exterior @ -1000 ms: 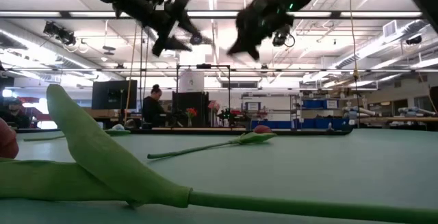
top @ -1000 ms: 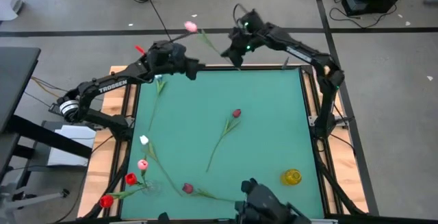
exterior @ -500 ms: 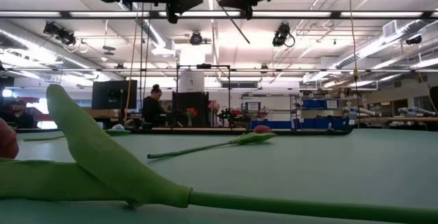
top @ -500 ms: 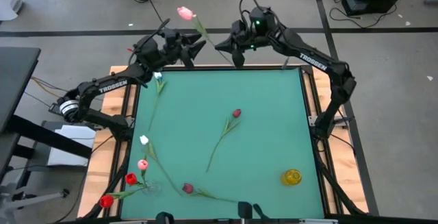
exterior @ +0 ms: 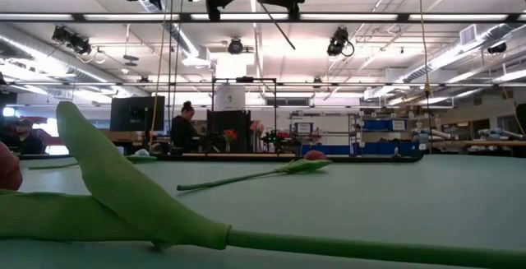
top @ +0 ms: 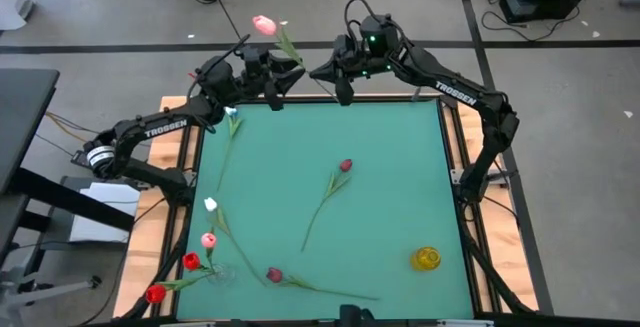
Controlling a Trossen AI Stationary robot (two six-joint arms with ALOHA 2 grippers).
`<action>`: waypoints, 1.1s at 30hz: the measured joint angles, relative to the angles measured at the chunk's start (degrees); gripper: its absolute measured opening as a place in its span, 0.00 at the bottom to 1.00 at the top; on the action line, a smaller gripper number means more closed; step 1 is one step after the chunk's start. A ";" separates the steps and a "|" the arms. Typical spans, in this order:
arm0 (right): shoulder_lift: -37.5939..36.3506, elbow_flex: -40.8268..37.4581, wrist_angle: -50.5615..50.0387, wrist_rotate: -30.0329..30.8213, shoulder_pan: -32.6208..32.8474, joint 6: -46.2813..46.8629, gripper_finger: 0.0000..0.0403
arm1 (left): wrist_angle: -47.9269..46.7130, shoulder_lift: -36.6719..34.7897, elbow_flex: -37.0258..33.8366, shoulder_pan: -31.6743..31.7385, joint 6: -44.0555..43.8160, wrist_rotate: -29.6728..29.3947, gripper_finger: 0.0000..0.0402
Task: Sort flowers into vase by color
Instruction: Put the pink tulip into the white transparent vase
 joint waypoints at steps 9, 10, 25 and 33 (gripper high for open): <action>0.00 0.00 -0.77 -2.49 0.03 0.05 0.03 | 0.37 0.00 0.00 0.05 0.10 -1.65 0.08; 0.00 0.00 -0.94 -2.49 -0.01 0.26 0.05 | 0.34 0.00 0.00 0.05 0.42 -1.67 0.05; -10.19 -0.02 -15.63 -5.82 -4.12 -0.83 0.18 | -30.57 -7.41 3.69 0.77 11.91 -0.36 0.02; -24.22 -9.15 -12.30 7.94 1.08 1.10 0.13 | -32.50 -9.05 4.59 0.82 12.68 -1.63 0.02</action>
